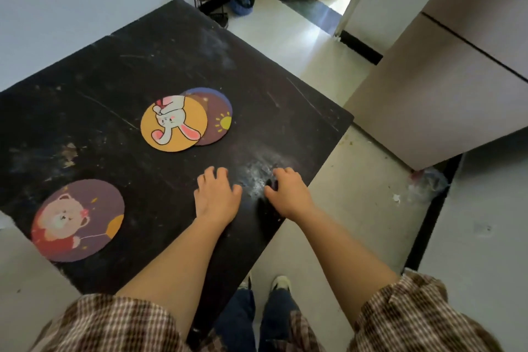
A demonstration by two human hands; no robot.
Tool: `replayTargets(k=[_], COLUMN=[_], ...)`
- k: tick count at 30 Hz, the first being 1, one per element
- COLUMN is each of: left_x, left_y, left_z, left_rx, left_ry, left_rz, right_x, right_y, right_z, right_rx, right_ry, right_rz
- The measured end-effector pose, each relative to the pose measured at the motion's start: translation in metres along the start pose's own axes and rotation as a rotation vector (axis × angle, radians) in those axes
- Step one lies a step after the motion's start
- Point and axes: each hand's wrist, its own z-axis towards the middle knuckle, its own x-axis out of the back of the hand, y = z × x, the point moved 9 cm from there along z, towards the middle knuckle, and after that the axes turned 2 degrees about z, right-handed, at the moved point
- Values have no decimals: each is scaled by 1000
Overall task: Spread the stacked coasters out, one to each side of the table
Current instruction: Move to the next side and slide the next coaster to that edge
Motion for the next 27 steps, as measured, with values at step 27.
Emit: replayTargets(k=[27], left_x=[66], left_y=[-55], left_z=[109], left_rx=[572], left_ry=[346], left_rz=[-171], right_x=[3], right_y=[-134], right_z=[180], right_rx=[558], right_ry=[-248], right_rz=[-80])
